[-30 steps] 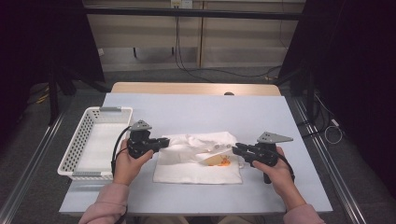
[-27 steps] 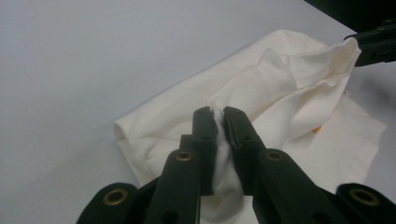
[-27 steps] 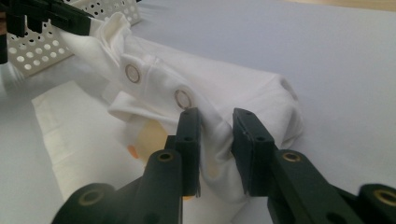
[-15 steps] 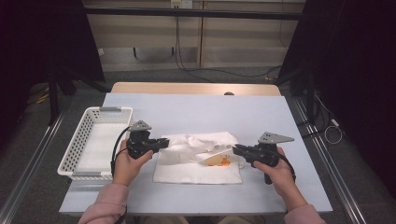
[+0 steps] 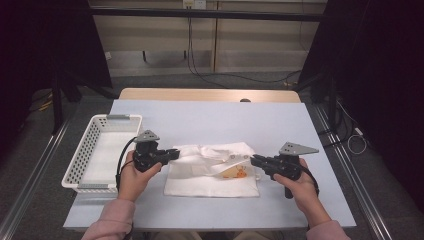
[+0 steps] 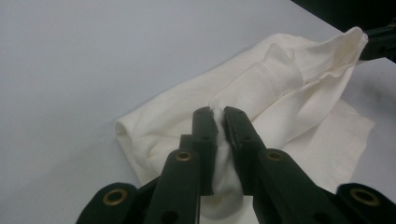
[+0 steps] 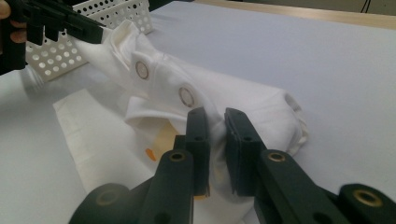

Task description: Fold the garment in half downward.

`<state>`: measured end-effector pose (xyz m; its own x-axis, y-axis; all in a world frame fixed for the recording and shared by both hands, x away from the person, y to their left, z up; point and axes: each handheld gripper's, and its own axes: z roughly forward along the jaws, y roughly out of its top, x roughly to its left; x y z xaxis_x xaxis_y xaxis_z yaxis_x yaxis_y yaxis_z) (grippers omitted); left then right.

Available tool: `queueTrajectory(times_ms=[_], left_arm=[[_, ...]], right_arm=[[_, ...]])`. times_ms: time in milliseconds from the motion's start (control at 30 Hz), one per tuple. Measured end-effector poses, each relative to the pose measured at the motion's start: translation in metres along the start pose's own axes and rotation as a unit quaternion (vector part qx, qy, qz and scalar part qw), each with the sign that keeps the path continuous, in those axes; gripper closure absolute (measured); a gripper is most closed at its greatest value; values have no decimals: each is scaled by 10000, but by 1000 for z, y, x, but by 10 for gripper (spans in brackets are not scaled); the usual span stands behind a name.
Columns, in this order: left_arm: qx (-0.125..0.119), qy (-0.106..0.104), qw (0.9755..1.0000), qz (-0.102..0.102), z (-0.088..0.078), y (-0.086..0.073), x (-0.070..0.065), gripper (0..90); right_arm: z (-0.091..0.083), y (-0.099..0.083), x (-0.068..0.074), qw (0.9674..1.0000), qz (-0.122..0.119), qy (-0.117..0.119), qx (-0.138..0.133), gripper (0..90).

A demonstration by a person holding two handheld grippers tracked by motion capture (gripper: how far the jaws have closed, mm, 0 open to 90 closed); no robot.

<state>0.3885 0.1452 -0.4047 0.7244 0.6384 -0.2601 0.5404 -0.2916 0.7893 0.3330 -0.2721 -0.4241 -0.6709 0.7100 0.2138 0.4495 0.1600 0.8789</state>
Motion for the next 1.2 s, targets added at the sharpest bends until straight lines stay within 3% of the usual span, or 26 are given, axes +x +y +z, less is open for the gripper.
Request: queueTrajectory(times_ms=[633, 833, 900, 1200], left_arm=[[53, -4, 10000, 44, -2, -2, 0, 834], [10, 23, 10000, -60, -2, -3, -5, 834], [82, 18, 10000, 37, -3, -3, -4, 834], [53, -16, 10000, 5, -3, -3, -7, 835]], right_arm=[[-3, -2, 3, 10000, -3, 69, -8, 808], [-5, -1, 5, 10000, -29, 46, -23, 809], [-5, -2, 6, 10000, -2, 43, -11, 809], [-6, -3, 9, 9999, -94, 29, 26, 810]])
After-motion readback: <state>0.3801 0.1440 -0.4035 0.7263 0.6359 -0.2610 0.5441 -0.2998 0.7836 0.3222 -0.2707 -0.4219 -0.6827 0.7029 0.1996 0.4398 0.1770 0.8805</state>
